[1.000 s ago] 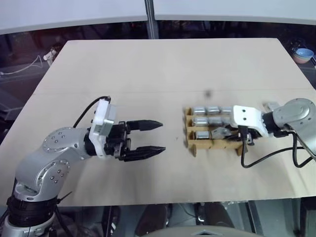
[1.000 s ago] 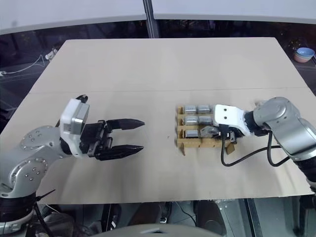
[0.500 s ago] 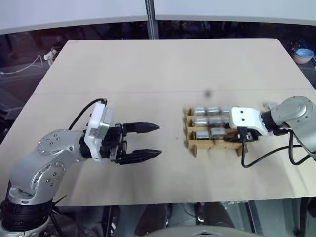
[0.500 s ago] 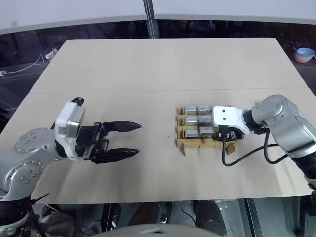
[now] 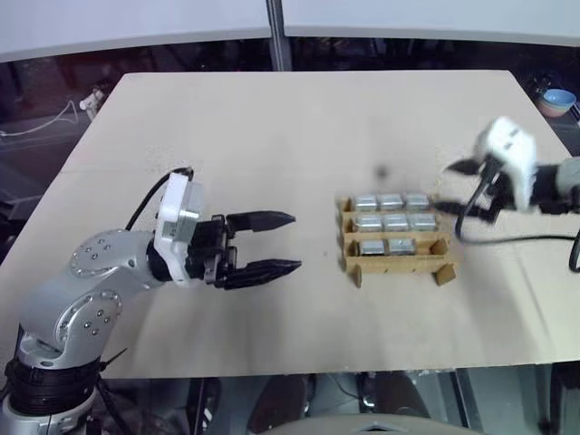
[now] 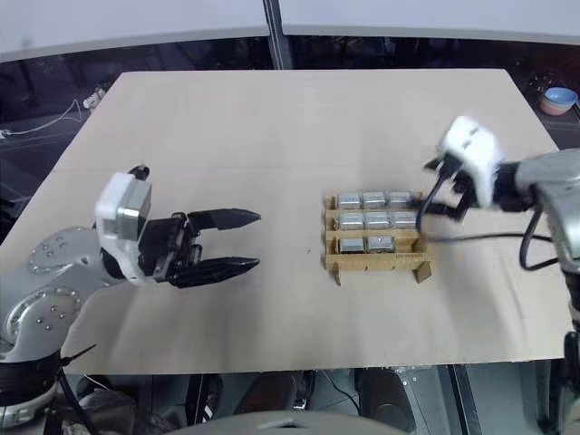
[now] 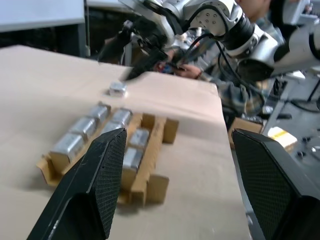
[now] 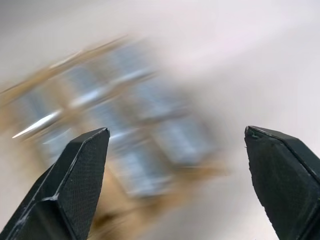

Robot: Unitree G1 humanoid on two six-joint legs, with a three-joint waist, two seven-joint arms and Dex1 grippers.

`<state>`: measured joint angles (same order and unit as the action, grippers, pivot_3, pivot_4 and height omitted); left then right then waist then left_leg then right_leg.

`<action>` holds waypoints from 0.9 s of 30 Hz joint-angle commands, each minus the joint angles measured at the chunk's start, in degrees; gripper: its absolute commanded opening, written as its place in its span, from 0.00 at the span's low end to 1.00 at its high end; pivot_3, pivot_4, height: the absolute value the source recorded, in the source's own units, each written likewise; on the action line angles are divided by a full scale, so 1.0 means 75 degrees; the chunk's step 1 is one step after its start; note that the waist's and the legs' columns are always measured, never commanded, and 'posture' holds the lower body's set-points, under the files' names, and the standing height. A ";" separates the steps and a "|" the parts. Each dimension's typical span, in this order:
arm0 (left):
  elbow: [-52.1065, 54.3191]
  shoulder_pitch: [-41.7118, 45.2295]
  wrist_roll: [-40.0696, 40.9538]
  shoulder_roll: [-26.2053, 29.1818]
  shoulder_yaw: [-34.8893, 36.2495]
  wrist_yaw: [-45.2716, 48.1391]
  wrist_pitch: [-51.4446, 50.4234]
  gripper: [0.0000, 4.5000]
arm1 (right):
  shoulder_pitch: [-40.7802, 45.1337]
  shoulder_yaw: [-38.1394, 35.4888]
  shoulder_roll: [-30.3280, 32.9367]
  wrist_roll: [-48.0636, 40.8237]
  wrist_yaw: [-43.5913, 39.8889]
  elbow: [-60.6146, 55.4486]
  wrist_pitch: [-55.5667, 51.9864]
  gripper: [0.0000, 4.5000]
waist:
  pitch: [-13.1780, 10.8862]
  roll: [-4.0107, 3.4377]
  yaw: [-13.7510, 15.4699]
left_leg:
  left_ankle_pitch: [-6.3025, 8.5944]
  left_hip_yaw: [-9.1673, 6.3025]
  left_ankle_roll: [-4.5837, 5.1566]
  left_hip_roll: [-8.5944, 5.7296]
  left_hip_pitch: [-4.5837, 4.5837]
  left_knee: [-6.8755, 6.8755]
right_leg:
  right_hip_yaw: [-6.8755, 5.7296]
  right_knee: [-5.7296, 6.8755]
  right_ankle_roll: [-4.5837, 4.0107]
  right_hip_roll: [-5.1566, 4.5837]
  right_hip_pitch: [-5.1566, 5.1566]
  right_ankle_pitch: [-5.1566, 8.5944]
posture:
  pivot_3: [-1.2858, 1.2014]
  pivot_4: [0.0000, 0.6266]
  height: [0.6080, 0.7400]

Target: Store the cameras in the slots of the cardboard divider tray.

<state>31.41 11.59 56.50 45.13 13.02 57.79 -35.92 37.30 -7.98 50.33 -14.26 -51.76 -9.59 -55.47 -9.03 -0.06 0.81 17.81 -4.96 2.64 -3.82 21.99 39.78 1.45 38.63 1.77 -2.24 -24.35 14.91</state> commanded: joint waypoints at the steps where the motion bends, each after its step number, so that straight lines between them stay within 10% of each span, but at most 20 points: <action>1: 0.0334 0.0548 0.0122 -0.0283 -0.0044 -0.0785 0.0008 0.77 | -0.0028 -0.0384 -0.0348 0.0775 0.1752 0.0976 0.0282 0.96 | 0.0000 0.0000 -0.0001 | 0.0000 0.0000 0.0000 0.0000 0.0001 0.0000 | -0.0001 0.0000 0.0000 0.0000 0.0000 0.0000 | 0.52 0.24 1.00; 27: 0.0727 0.0475 0.0218 -0.0338 -0.0093 -0.1417 -0.0168 0.77 | 0.1119 0.0092 -0.1176 0.1228 0.2465 0.6519 0.3110 0.96 | 0.0000 0.0001 -0.0216 | -0.0006 0.0087 -0.0002 0.0006 -0.0005 -0.0047 | 0.0092 0.0028 0.0001 0.0019 -0.0057 0.0000 | 0.52 0.24 1.00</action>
<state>34.89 15.38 56.74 41.79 10.74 47.22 -37.35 44.28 -7.02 41.08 -5.23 -32.91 38.89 -33.83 -9.03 -0.06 -0.82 17.77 -4.31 2.63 -3.77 21.95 39.43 2.14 38.84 1.78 -2.10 -24.78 14.91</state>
